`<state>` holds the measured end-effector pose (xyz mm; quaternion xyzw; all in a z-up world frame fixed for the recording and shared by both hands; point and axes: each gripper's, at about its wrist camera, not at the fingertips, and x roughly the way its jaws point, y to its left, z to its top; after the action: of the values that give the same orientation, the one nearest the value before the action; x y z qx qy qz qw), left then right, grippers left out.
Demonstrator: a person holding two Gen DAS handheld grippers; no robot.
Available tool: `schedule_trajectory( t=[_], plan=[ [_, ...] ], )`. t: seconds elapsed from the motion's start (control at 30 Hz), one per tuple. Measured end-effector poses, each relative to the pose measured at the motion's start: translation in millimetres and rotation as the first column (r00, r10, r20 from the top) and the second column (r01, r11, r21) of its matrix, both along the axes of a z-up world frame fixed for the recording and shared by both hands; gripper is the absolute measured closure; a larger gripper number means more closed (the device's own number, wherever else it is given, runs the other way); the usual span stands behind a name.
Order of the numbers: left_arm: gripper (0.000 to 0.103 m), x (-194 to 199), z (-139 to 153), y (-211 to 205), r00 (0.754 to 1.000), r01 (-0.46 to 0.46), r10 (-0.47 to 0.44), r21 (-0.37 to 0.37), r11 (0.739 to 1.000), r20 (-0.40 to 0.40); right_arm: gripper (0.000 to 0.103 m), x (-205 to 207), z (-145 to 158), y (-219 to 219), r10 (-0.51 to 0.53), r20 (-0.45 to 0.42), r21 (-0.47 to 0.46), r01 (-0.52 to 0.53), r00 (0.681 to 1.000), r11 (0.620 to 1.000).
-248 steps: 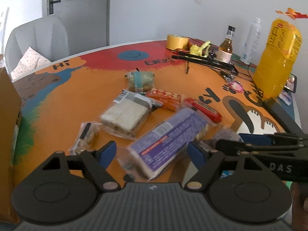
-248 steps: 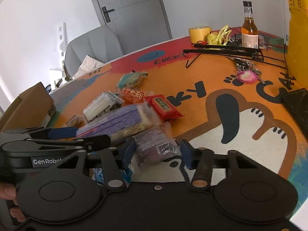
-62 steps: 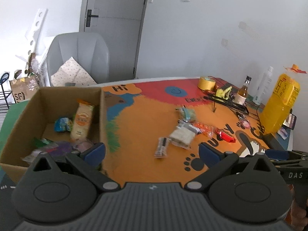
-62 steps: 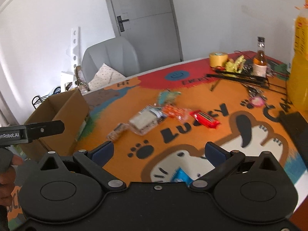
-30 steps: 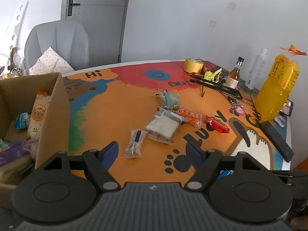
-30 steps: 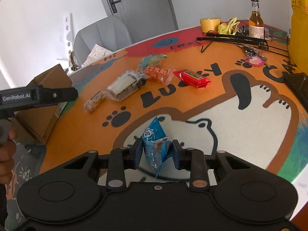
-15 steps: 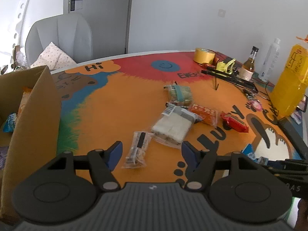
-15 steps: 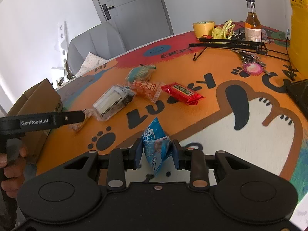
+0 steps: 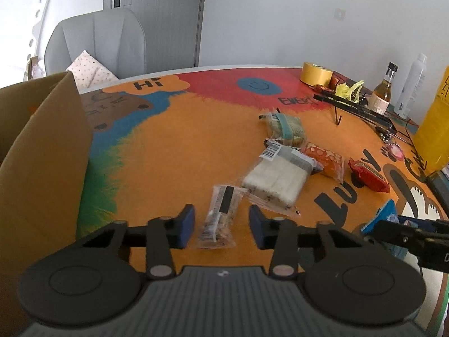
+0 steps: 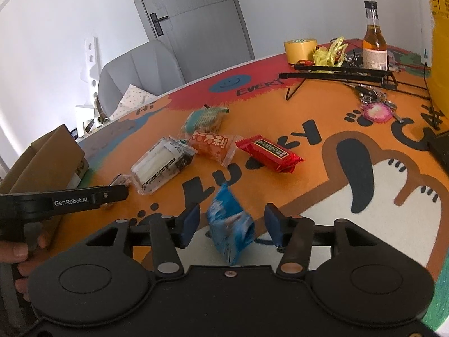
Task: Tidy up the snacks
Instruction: 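Grasp the blue packet with right tool while left tool grasps clear stick packet, then carry both packets into the cardboard box and open both tools inside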
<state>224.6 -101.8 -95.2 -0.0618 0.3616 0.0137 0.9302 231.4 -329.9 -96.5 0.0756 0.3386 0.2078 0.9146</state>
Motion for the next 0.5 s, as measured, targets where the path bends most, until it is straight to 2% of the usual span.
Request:
schedule_trajectory(
  t=[0.07,0.1,0.13,0.5],
  plan=[
    [0.082,0.4,0.0,1.0,1.000,-0.003,0.003,-0.004,1.000,-0.001,0.052,-0.8,-0.4,2.0,0.001,0.012,-0.015,-0.001,1.000,1.000],
    [0.084,0.0,0.2,1.3,1.000,-0.003,0.003,-0.007,1.000,-0.003,0.058,-1.7,-0.6,3.0,-0.002,0.020,-0.027,0.002,1.000,1.000],
    [0.085,-0.9,0.7,1.3,1.000,-0.001,0.001,-0.011,1.000,-0.004,0.068,-3.0,-1.0,3.4,-0.008,0.027,-0.038,0.009,1.000,0.999],
    [0.086,-22.4,24.0,1.8,0.999,0.019,-0.017,-0.026,0.999,0.050,0.071,-14.5,11.5,4.9,-0.006,0.054,-0.004,0.006,0.999,1.000]
  ],
)
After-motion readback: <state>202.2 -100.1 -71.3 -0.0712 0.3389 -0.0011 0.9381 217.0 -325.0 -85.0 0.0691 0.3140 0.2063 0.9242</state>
